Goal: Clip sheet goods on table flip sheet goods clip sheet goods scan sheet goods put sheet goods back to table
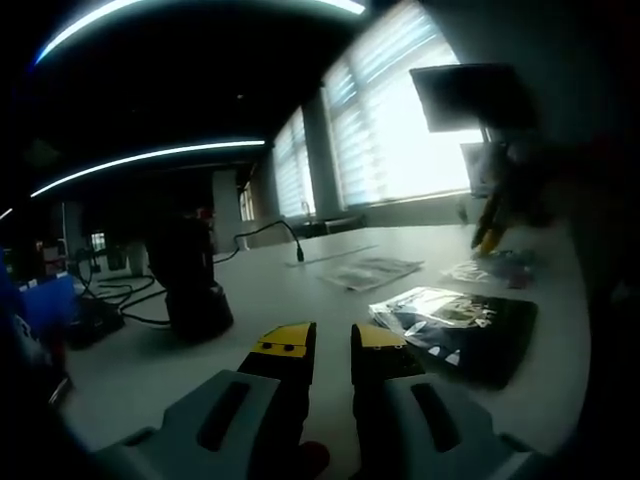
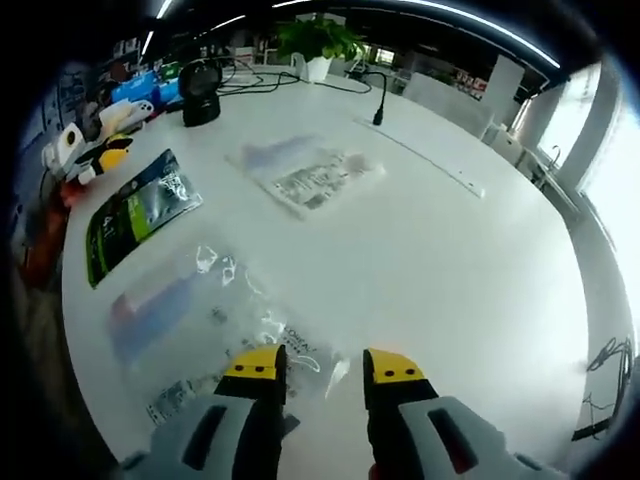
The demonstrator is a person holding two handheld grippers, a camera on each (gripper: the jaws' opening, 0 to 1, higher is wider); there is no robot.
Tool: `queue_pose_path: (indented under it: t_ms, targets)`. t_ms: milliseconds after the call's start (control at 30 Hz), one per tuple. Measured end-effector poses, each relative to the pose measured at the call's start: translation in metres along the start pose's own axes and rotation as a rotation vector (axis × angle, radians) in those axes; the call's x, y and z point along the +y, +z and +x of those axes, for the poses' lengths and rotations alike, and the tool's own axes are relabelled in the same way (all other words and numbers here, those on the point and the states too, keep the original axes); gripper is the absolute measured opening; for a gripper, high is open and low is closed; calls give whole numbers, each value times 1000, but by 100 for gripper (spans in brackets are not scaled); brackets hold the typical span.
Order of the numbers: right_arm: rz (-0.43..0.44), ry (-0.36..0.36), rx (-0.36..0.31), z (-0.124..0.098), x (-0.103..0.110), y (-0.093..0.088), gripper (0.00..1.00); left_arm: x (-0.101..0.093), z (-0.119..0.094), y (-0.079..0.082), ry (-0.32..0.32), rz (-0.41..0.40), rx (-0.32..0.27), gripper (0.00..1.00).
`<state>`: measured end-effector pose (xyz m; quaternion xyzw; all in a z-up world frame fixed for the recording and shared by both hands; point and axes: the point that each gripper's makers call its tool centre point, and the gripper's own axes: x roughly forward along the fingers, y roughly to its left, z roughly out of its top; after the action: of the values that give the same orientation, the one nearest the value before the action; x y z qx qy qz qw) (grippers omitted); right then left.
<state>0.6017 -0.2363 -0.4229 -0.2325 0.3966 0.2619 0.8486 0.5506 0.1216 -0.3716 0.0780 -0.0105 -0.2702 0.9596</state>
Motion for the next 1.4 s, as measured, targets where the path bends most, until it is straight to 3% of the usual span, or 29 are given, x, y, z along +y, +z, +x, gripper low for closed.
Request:
queue_pose_path:
  t_ms: [233, 333, 733, 900, 1033, 1233, 1400]
  targets:
    - [97, 31, 20, 3, -7, -5, 31, 0, 0, 0, 2, 5, 1, 7]
    - [135, 63, 20, 4, -4, -6, 27, -1, 0, 0, 2, 5, 2, 7]
    - [137, 79, -20, 2, 6, -6, 20, -1, 0, 0, 0, 5, 3, 7]
    - [82, 80, -31, -1, 20, -3, 9, -1, 1, 0, 1, 10, 5, 7]
    - [-34, 54, -29, -2, 25, -1, 0, -1, 1, -1, 2, 13, 6, 7]
    - [-110, 34, 3, -3, 29, 1, 0, -1, 1, -1, 3, 15, 8, 7]
    - [-106, 51, -8, -3, 28, -1, 0, -1, 1, -1, 2, 13, 7, 7]
